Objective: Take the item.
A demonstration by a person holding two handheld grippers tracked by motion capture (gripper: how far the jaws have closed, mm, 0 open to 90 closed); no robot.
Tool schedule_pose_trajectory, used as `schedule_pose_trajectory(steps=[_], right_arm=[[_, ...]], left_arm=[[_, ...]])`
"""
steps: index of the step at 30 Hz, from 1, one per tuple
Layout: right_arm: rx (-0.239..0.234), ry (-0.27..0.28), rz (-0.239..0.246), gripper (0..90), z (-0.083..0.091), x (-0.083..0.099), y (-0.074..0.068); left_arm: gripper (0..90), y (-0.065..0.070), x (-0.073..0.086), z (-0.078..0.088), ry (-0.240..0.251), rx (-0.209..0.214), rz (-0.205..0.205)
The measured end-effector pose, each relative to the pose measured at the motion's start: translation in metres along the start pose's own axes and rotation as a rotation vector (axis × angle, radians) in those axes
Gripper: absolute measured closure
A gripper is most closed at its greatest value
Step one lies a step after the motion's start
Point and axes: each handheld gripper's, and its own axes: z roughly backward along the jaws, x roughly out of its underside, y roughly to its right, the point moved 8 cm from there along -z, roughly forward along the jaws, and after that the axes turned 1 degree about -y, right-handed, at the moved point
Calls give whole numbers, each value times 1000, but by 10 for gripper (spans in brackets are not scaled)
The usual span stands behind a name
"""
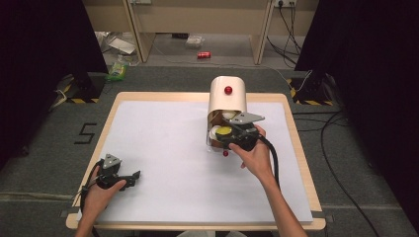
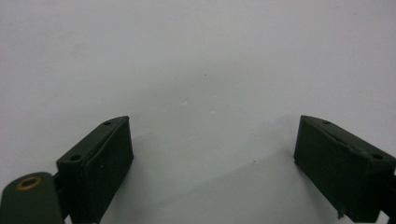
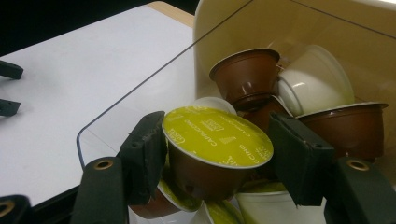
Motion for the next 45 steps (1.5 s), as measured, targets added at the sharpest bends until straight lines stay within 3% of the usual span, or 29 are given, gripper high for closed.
schedule_pose_trajectory(steps=[11, 23, 31, 38, 45], right_arm=[[4, 37, 25, 395, 17, -7, -1], [-12, 57, 15, 396, 38, -6, 2], [1, 86, 17, 396, 63, -6, 6], [26, 103, 4, 396, 85, 0, 16], [58, 104, -24, 396, 95, 13, 32]], left_arm=[[110, 0, 0, 0, 0, -1, -1], [110, 0, 0, 0, 0, -1, 0], [110, 0, 0, 0, 0, -1, 0], [109, 0, 0, 0, 1, -1, 0], [109, 0, 0, 0, 0, -2, 0]])
